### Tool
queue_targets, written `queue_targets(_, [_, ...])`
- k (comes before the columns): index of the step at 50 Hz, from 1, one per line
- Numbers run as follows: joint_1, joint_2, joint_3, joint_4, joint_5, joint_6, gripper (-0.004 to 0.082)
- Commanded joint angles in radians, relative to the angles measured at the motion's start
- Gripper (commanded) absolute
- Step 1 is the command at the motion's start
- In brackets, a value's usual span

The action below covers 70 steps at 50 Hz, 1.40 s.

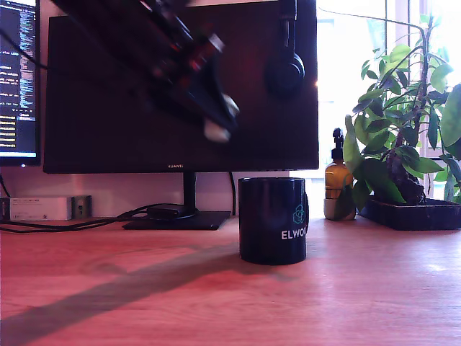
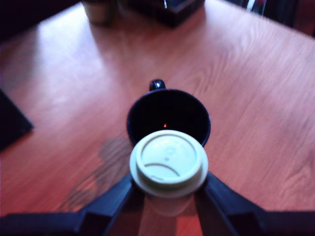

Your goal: Pick up the coffee capsules from the table one by one and drop them inside the nearest coffee cup

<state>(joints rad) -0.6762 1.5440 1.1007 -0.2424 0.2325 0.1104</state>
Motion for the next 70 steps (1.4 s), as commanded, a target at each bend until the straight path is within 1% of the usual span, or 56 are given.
queue_targets(1, [-0.013, 0.037, 0.032, -0.004, -0.003, -0.005, 0.0133])
queue_targets(15, [-0.046, 0.158, 0.175, -0.068, -0.014, -0.005, 0.0132])
queue_targets(26, [-0.051, 0.254, 0.300, -0.155, -0.019, -0.005, 0.0133])
queue_targets(32, [-0.056, 0.299, 0.360, -0.199, -0.032, -0.005, 0.0133])
queue_targets(35, [-0.058, 0.322, 0.390, -0.224, -0.032, -0.005, 0.0133])
queue_targets(37, [-0.060, 0.335, 0.408, -0.235, -0.032, -0.005, 0.0133])
queue_targets(38, [-0.060, 0.344, 0.416, -0.238, -0.033, 0.002, 0.0133])
queue_targets(44, [-0.064, 0.383, 0.461, -0.270, -0.039, 0.002, 0.0133])
queue_targets(50, [-0.068, 0.409, 0.488, -0.302, -0.047, 0.003, 0.0133])
queue_targets(56, [-0.071, 0.410, 0.489, -0.321, -0.073, 0.002, 0.0132])
queue_targets(65, [-0.072, 0.410, 0.489, -0.353, -0.085, 0.002, 0.0132])
queue_targets(70, [-0.073, 0.410, 0.489, -0.355, -0.085, 0.002, 0.0133])
